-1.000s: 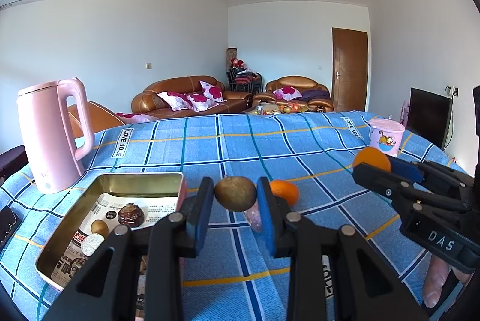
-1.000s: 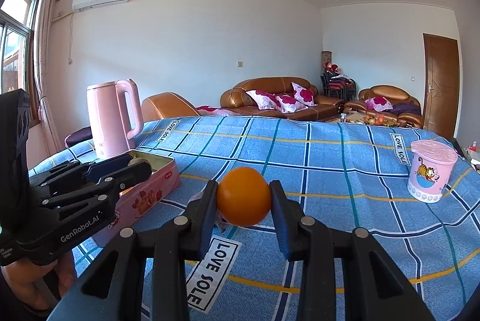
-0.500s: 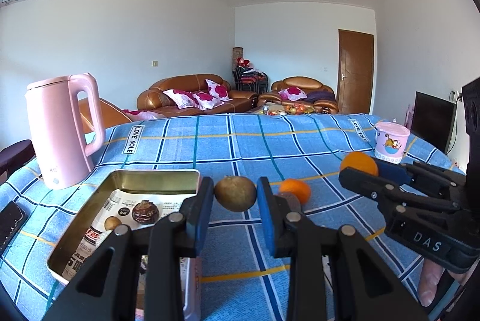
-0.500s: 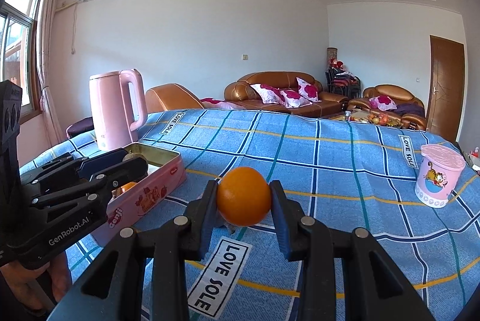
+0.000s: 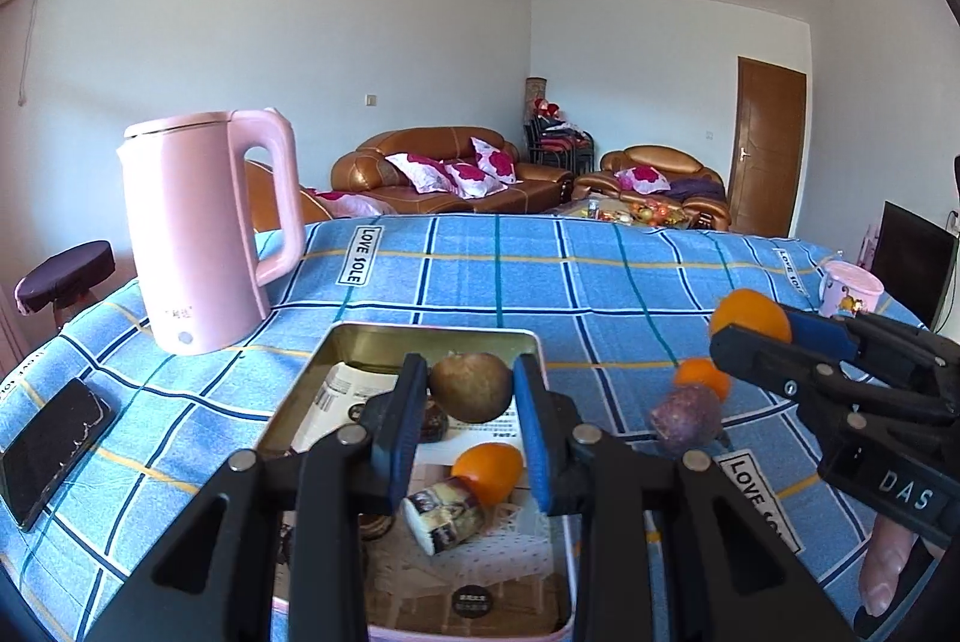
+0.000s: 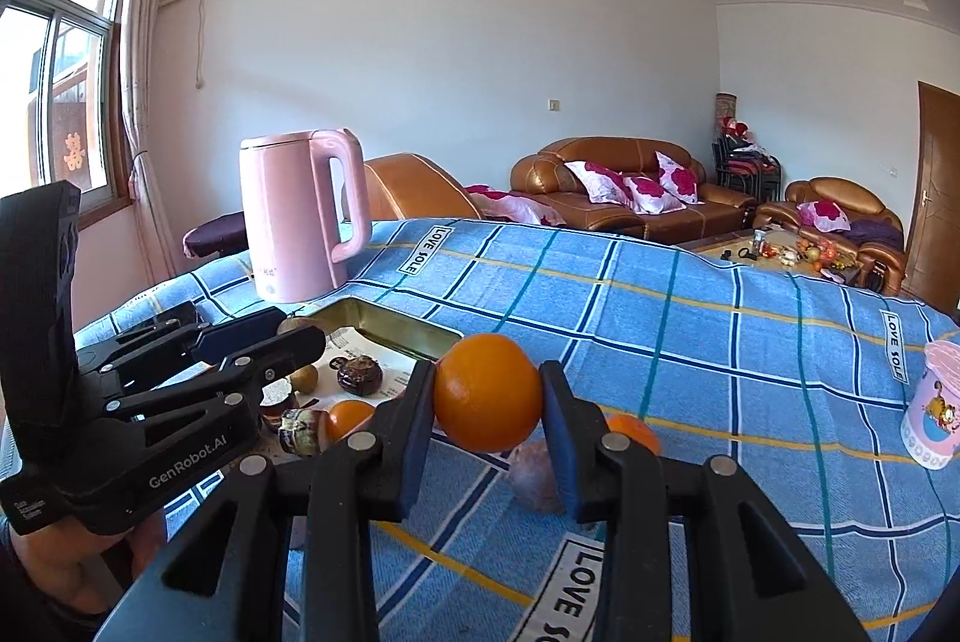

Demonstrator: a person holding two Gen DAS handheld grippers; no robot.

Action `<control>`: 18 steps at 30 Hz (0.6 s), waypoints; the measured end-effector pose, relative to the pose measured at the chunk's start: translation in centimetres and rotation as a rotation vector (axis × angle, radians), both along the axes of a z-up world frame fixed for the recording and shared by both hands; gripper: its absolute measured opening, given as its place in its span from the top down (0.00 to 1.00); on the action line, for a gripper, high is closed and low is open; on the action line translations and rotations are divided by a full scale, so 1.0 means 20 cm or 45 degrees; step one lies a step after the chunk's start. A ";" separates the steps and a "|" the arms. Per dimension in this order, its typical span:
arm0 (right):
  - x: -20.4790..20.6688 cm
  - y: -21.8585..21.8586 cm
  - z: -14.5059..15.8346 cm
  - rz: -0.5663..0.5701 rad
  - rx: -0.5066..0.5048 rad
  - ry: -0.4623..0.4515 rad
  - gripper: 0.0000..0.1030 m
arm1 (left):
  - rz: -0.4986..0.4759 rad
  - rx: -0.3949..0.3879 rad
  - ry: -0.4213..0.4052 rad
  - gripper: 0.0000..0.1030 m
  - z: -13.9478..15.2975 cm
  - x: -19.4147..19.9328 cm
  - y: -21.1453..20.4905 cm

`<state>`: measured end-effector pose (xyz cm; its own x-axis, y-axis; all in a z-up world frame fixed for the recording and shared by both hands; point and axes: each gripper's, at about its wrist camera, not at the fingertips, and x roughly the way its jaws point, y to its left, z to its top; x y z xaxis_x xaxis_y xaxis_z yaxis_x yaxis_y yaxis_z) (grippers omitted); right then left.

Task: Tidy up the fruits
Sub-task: 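Lower the brown fruit and orange into the pink tin and open both grippers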

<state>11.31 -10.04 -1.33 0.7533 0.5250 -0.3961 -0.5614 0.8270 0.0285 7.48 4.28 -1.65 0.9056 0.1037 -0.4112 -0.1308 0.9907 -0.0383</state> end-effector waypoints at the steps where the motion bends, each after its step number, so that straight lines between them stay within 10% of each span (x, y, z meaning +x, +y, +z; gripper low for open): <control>1: 0.00 0.02 0.00 0.011 -0.005 0.002 0.64 | 0.008 -0.001 0.007 0.70 0.00 0.00 0.02; 18: 0.09 0.35 -0.06 0.142 -0.092 0.056 0.64 | 0.124 -0.014 0.128 0.70 -0.07 0.07 0.26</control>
<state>13.04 -2.96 -2.55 0.6731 0.5733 -0.4672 -0.6495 0.7604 -0.0026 8.85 9.44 -2.97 0.8458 0.1838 -0.5009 -0.2299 0.9727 -0.0312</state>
